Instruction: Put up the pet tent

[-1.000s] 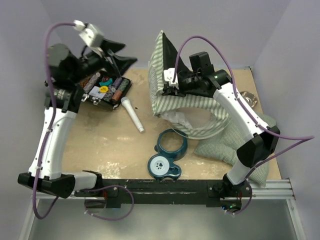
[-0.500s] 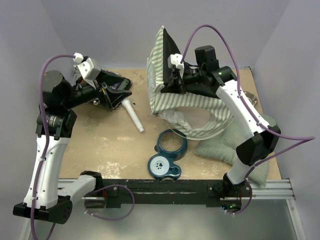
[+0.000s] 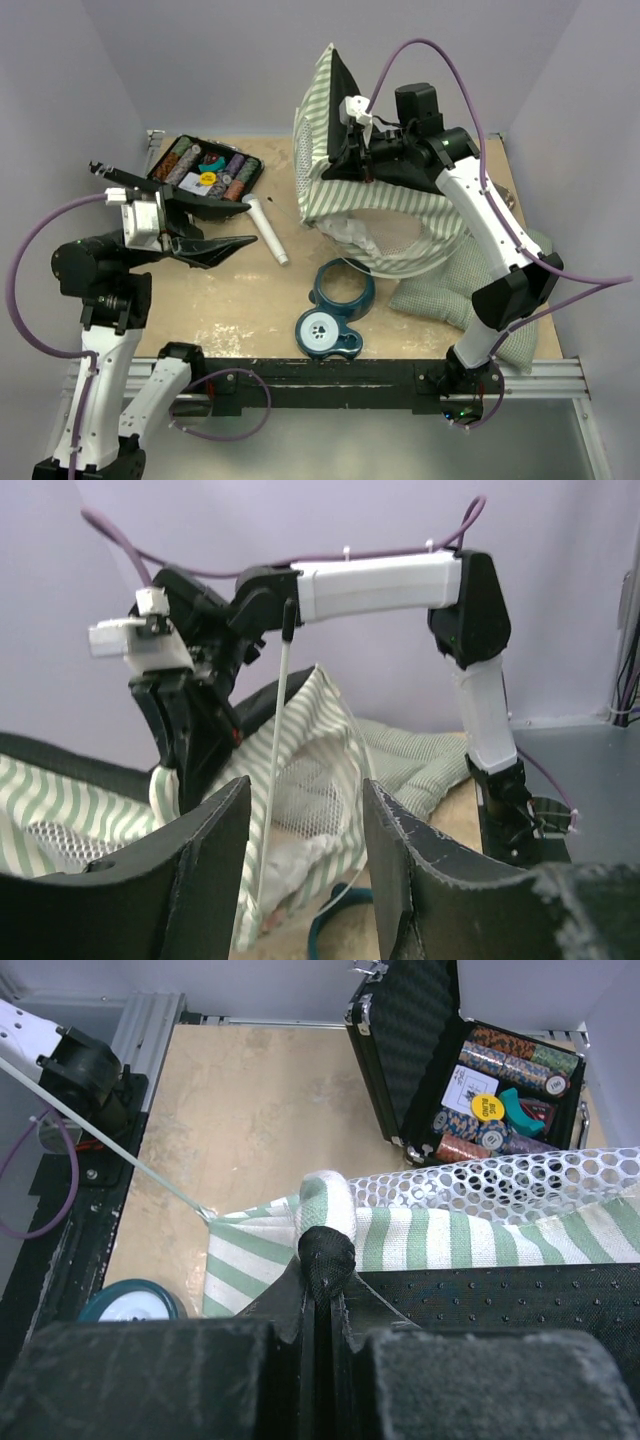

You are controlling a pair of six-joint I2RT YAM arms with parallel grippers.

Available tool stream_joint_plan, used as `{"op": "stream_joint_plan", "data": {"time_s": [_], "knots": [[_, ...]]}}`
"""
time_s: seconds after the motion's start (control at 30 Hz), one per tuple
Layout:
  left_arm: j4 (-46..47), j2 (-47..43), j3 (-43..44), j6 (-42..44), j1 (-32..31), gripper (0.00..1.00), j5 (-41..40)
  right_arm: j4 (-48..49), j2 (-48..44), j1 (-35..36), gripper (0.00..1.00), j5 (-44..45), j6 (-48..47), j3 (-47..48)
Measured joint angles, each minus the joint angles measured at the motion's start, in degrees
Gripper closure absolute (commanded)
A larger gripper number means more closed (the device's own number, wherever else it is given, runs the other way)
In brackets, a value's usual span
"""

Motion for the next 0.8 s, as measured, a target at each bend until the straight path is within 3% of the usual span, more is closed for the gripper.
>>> {"op": "stream_joint_plan", "data": {"time_s": [0.17, 0.33, 0.57, 0.63, 0.77, 0.8], "knots": [[13.9, 5.4, 0.1, -7.3, -3.0, 0.5, -0.3, 1.0, 0.0, 0.0, 1.0, 0.0, 2.3, 0.0], [16.6, 9.2, -0.1, -8.6, -8.3, 0.52, -1.8, 2.3, 0.0, 0.1, 1.0, 0.1, 4.3, 0.0], [20.8, 9.7, -0.9, -9.1, -9.1, 0.62, -5.0, 4.2, 0.0, 0.9, 1.0, 0.3, 5.6, -0.5], [22.5, 10.6, -0.9, -9.6, -9.4, 0.71, -5.4, 4.3, 0.0, 1.1, 1.0, 0.3, 5.9, -0.6], [24.8, 12.2, -0.9, -10.7, -10.2, 0.99, -5.6, 4.8, 0.0, 1.2, 1.0, 0.3, 6.5, -0.7], [25.0, 12.5, -0.9, -11.0, -10.2, 1.0, -5.6, 5.1, -0.1, 1.2, 1.0, 0.3, 6.8, -0.8]]}}
